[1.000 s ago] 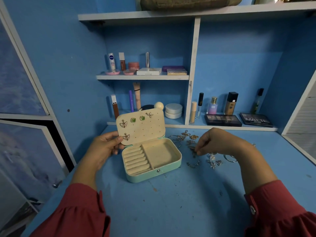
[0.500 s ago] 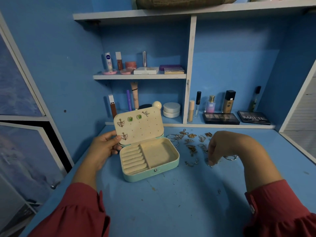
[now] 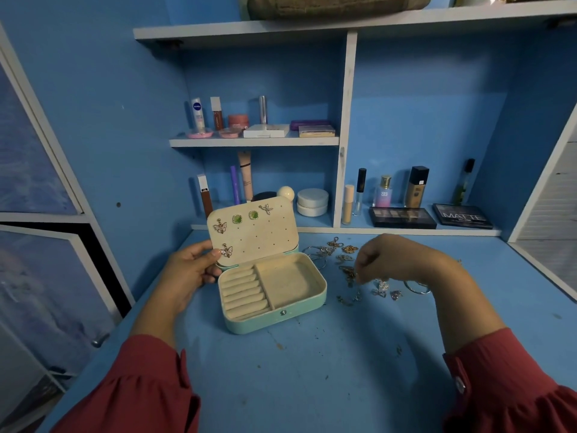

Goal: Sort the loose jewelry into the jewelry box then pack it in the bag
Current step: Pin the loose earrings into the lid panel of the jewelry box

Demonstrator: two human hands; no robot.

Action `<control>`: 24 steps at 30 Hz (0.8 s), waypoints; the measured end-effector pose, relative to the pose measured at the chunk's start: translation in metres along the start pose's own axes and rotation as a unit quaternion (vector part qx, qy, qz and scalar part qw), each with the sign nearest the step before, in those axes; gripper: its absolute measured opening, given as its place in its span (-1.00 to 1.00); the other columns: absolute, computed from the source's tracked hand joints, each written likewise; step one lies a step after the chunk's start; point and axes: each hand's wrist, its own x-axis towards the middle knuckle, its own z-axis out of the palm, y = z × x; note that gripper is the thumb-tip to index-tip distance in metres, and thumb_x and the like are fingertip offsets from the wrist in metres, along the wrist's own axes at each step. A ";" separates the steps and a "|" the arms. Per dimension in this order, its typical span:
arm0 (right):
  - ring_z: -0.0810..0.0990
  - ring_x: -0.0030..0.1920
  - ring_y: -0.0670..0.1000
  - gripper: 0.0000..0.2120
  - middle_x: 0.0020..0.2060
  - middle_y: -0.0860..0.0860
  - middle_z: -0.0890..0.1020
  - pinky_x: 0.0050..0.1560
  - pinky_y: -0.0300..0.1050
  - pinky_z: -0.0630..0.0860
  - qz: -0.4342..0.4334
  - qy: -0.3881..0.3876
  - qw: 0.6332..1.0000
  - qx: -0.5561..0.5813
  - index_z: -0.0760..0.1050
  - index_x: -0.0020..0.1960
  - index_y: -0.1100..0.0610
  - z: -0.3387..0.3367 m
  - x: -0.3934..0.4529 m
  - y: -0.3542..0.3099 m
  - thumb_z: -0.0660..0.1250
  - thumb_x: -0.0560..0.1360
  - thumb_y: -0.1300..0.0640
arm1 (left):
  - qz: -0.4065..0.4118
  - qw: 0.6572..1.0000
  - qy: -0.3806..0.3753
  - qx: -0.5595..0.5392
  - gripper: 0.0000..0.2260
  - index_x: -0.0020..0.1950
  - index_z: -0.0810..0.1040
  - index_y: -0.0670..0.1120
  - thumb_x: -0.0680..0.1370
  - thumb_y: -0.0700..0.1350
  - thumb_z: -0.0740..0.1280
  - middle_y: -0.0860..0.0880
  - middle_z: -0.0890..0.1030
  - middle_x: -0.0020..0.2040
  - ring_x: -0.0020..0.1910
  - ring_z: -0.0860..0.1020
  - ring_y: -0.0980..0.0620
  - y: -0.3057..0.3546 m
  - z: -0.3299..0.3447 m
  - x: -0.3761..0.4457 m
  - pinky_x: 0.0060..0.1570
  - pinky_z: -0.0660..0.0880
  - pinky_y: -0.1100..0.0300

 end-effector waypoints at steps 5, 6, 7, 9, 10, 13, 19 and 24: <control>0.49 -0.45 -0.20 -0.91 -0.36 -0.06 0.63 -0.39 -0.34 0.38 -0.063 0.106 0.977 0.172 0.62 -0.10 0.04 0.018 0.015 -0.010 0.48 0.42 0.17 | 0.005 1.000 0.003 -0.001 -0.81 0.10 0.59 -0.08 0.57 -0.29 0.28 -0.07 0.68 -0.24 -0.49 0.47 0.16 -0.001 0.000 0.001 -0.52 0.40 0.34; 0.49 -0.46 -0.23 -0.91 -0.37 -0.06 0.63 -0.43 -0.39 0.36 -0.070 0.121 0.968 0.208 0.61 -0.09 0.05 0.023 0.018 -0.013 0.47 0.43 0.20 | 0.005 1.000 0.003 -0.001 -0.81 0.10 0.59 -0.07 0.57 -0.29 0.28 -0.07 0.68 -0.23 -0.49 0.47 0.16 -0.001 0.000 0.002 -0.51 0.40 0.34; 0.50 -0.47 -0.23 -0.91 -0.38 -0.07 0.63 -0.46 -0.43 0.34 -0.075 0.135 0.955 0.251 0.60 -0.10 0.08 0.028 0.021 -0.017 0.46 0.44 0.23 | 0.005 1.000 0.003 0.000 -0.81 0.10 0.59 -0.07 0.57 -0.29 0.28 -0.07 0.68 -0.23 -0.49 0.47 0.16 -0.001 0.000 0.002 -0.51 0.41 0.34; 0.51 -0.45 -0.16 -0.90 -0.38 -0.03 0.63 -0.47 -0.40 0.37 -0.081 0.158 0.924 0.338 0.57 -0.13 0.13 0.039 0.027 -0.026 0.43 0.45 0.31 | 0.005 1.000 0.001 0.000 -0.81 0.10 0.60 -0.08 0.57 -0.29 0.29 -0.07 0.68 -0.22 -0.49 0.47 0.16 -0.001 -0.001 0.003 -0.50 0.42 0.34; 0.51 -0.44 -0.14 -0.89 -0.38 -0.02 0.64 -0.46 -0.37 0.39 -0.083 0.166 0.911 0.369 0.56 -0.14 0.15 0.044 0.030 -0.030 0.42 0.46 0.33 | 0.005 1.000 0.001 -0.001 -0.81 0.10 0.60 -0.08 0.57 -0.29 0.29 -0.07 0.68 -0.22 -0.49 0.47 0.16 -0.001 -0.001 0.003 -0.50 0.42 0.34; 0.53 -0.42 -0.18 -0.87 -0.39 -0.08 0.65 -0.44 -0.34 0.42 -0.084 0.184 0.874 0.442 0.55 -0.17 0.14 0.057 0.040 -0.042 0.39 0.47 0.35 | 0.009 1.000 0.003 0.003 -0.81 0.10 0.60 -0.07 0.57 -0.28 0.29 -0.12 0.65 -0.20 -0.49 0.46 0.16 -0.001 0.000 0.003 -0.51 0.39 0.33; 0.52 -0.41 -0.27 -0.88 -0.37 -0.12 0.62 -0.41 -0.37 0.42 -0.100 0.231 0.831 0.495 0.58 -0.17 0.11 0.073 0.052 -0.061 0.40 0.47 0.31 | 0.021 1.000 0.006 0.015 -0.81 0.10 0.61 -0.08 0.56 -0.27 0.30 -0.15 0.60 -0.21 -0.48 0.45 0.15 -0.003 0.000 0.005 -0.52 0.37 0.31; 0.55 -0.32 -0.28 -0.86 -0.28 -0.08 0.63 -0.33 -0.44 0.43 -0.104 0.250 0.818 0.508 0.57 -0.16 0.09 0.077 0.061 -0.068 0.38 0.49 0.30 | 0.027 1.000 -0.006 0.010 -0.81 0.11 0.62 -0.10 0.56 -0.27 0.29 -0.14 0.59 -0.23 -0.47 0.45 0.15 -0.004 -0.002 0.004 -0.48 0.41 0.32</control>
